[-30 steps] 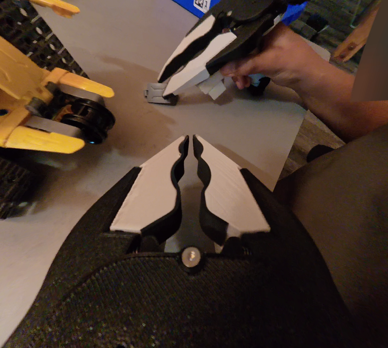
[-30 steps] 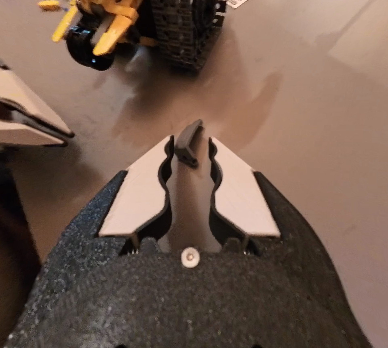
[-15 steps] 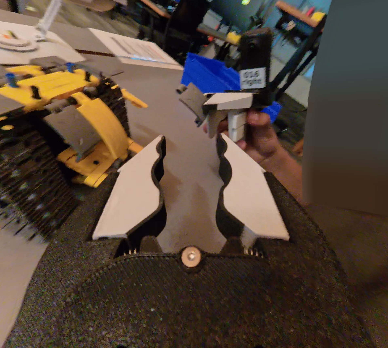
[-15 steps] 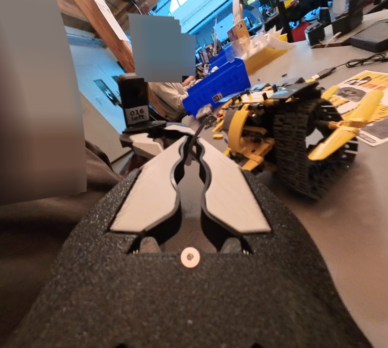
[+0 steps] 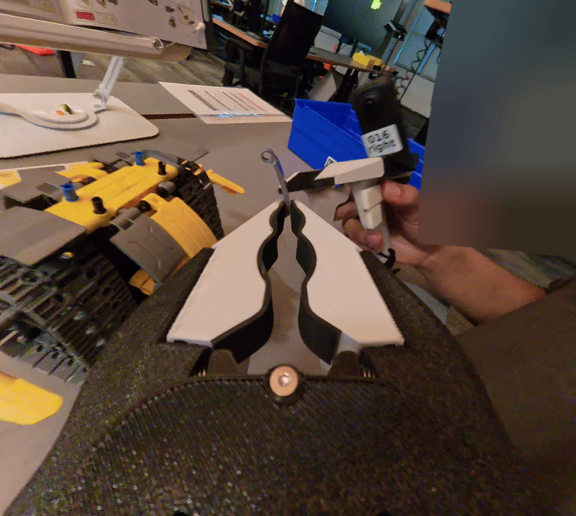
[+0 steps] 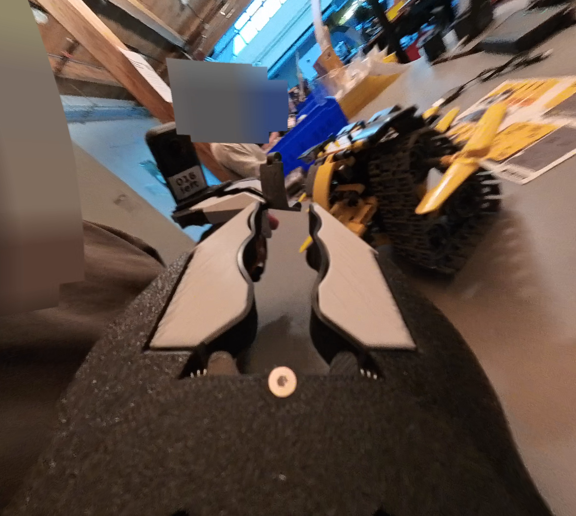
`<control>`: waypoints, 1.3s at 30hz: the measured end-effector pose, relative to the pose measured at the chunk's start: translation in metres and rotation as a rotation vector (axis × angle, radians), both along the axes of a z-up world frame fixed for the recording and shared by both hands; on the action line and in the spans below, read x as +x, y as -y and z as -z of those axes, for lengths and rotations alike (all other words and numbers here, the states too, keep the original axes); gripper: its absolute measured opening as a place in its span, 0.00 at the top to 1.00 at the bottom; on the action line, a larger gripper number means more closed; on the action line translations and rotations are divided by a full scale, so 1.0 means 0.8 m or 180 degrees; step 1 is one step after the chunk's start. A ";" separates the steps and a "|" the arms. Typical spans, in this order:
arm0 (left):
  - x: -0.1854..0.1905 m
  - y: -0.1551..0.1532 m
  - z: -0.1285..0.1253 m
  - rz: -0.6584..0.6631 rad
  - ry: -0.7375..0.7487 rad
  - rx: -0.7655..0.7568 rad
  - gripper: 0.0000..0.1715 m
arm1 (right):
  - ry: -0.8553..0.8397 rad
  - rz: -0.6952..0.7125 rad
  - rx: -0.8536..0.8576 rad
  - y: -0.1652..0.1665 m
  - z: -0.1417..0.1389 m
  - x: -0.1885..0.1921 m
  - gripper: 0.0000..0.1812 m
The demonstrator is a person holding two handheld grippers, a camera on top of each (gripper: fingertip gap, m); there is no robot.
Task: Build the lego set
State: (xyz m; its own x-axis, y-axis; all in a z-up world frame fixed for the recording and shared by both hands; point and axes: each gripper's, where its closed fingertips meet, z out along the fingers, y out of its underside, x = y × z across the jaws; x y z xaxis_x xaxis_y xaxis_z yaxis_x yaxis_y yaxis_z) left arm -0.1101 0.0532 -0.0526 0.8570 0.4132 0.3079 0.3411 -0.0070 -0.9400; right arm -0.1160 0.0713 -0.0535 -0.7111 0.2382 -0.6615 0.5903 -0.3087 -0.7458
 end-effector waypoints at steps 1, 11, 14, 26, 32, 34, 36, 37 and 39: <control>-0.003 0.002 0.000 -0.0027 0.0010 -0.0034 0.99 | -0.0219 0.0137 0.0200 -0.005 -0.003 -0.002 0.83; 0.005 0.006 -0.007 0.0838 0.1368 0.0550 1.00 | -0.3231 0.0212 0.2391 0.013 -0.007 -0.002 0.67; 0.010 0.007 -0.014 0.1038 0.1583 0.0752 1.00 | -0.3354 -0.0101 0.2257 0.020 -0.005 0.004 0.72; 0.025 0.005 -0.019 0.1472 0.2107 0.0997 1.00 | -0.3386 -0.0519 0.1839 0.026 -0.018 0.018 0.78; 0.031 0.001 -0.020 0.1481 0.1935 0.0898 1.00 | -0.3305 -0.0609 0.1731 0.021 -0.021 0.024 0.81; 0.030 0.001 -0.019 0.1439 0.1856 0.0846 1.00 | -0.3224 -0.0626 0.1731 0.021 -0.020 0.023 0.81; 0.033 0.001 -0.018 0.1436 0.1768 0.0781 1.00 | -0.3175 -0.0650 0.1710 0.022 -0.019 0.025 0.82; 0.033 0.000 -0.016 0.1426 0.1752 0.0748 1.00 | -0.3133 -0.0673 0.1710 0.021 -0.018 0.025 0.82; 0.033 0.000 -0.014 0.1421 0.1753 0.0715 1.00 | -0.3032 -0.0724 0.1668 0.021 -0.017 0.026 0.82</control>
State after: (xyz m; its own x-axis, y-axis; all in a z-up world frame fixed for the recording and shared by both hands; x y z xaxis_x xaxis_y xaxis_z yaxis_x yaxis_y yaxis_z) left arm -0.0834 0.0533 -0.0415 0.6258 -0.0617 0.7776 0.7731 -0.0830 -0.6288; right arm -0.0954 0.0544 -0.0399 -0.9377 0.1277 0.3232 -0.2909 0.2204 -0.9310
